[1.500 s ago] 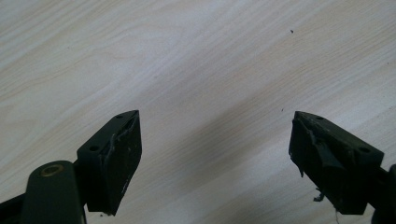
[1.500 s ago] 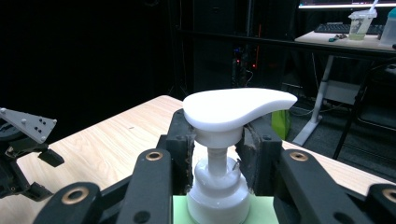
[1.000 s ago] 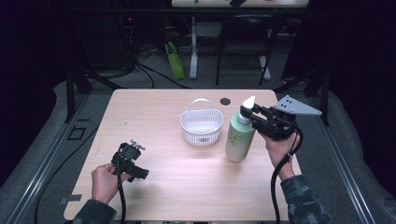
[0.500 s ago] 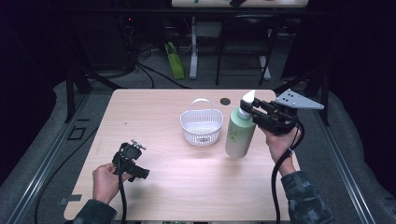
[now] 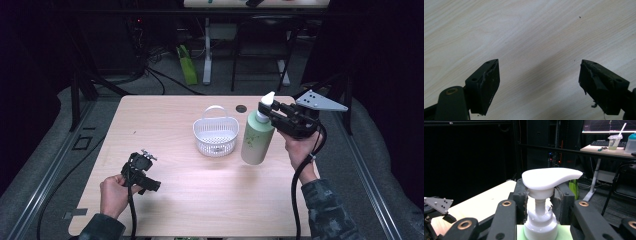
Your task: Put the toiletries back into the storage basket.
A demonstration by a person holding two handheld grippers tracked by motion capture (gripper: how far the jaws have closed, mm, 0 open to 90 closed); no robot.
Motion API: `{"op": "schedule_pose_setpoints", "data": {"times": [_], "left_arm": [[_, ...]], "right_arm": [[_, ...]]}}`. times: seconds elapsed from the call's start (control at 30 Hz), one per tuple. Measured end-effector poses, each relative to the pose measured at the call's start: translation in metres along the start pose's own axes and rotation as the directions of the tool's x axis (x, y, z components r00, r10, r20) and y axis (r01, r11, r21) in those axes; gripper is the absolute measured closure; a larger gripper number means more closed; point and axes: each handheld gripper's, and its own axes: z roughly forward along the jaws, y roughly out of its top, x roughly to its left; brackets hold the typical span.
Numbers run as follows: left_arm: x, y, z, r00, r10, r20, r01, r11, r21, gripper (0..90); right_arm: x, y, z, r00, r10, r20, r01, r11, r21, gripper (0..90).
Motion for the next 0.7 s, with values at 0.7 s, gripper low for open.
{"op": "schedule_pose_setpoints", "data": {"times": [0.7], "left_arm": [[0.004, -0.003, -0.003, 0.9999, -0.016, 0.005, 0.016, 0.9998, -0.012, 17.2]], "right_arm": [[0.003, 0.033, 0.005, 0.9997, -0.026, -0.002, 0.026, 0.999, -0.025, 67.5]]}}
